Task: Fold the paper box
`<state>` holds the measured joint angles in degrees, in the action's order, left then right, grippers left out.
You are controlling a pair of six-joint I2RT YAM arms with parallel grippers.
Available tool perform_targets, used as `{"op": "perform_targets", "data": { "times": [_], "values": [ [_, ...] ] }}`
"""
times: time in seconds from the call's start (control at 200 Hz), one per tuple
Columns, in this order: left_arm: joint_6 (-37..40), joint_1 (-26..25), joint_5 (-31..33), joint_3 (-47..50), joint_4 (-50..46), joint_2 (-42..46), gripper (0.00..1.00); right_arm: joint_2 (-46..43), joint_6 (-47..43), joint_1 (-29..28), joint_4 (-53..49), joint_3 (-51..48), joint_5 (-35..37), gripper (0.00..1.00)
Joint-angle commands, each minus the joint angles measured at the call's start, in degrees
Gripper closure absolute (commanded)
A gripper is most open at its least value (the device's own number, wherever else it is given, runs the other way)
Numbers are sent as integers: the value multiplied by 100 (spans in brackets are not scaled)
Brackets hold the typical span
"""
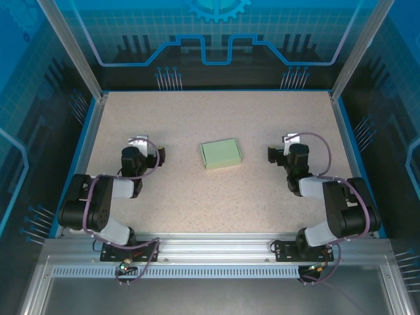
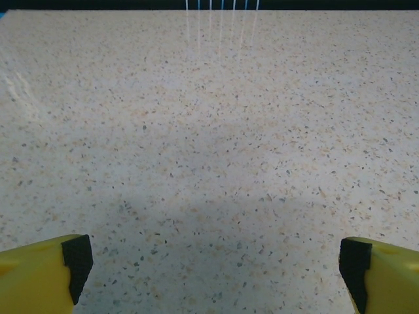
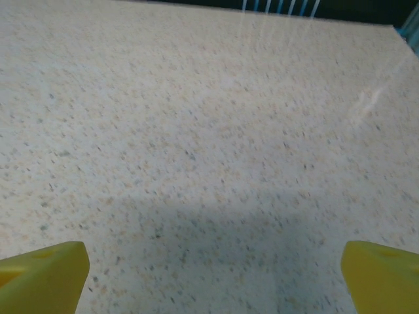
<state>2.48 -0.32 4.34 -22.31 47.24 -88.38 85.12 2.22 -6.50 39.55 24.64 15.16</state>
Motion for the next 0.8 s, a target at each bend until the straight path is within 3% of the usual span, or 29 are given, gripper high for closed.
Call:
{"op": "perform_targets", "data": {
  "times": [0.0, 0.795],
  "values": [
    [-178, 67, -503, 42, 527, -30, 1, 102, -189, 130, 574, -94, -425, 0],
    [-213, 67, -357, 31, 505, -35, 1, 101, -170, 194, 492, -57, -605, 0]
  ]
}}
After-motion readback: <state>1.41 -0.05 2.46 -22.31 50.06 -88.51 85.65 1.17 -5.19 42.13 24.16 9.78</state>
